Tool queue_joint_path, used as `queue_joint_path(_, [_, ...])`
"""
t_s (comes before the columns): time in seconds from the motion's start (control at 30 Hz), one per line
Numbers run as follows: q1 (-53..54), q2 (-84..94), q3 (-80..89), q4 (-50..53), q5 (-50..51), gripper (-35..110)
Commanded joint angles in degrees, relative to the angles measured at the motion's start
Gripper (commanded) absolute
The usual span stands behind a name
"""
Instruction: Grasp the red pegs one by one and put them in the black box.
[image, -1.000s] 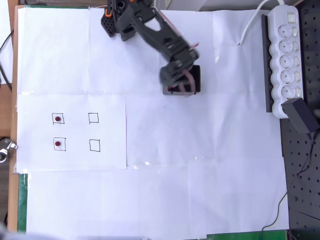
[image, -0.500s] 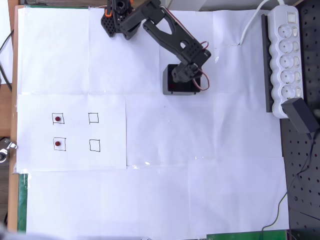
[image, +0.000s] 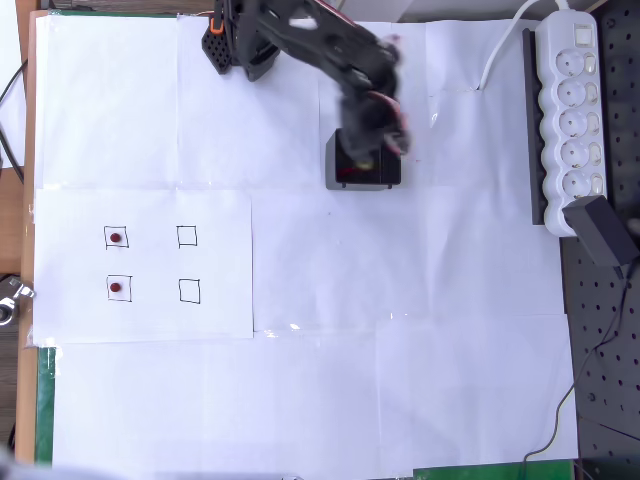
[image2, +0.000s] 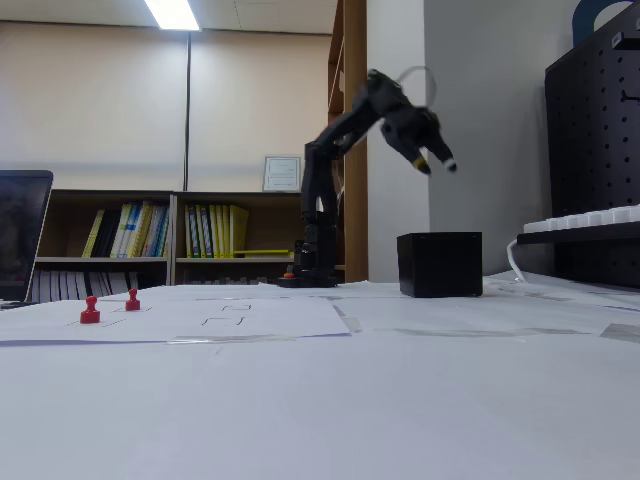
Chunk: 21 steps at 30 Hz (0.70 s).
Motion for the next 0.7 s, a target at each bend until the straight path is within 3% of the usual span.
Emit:
queue_joint_path(0.0, [16.1,-10.8,-19.0,-5.2,10.2,20])
queue_joint_path(0.23, [47.5,-0.9,-44.0,-43.9,32.7,17])
queue_joint_path(0.53, [58.0,25.8,-46.0,-88.2,27.0,18])
queue_joint_path(0.67, [59.1,30.8,-45.9,-96.2,24.1,17])
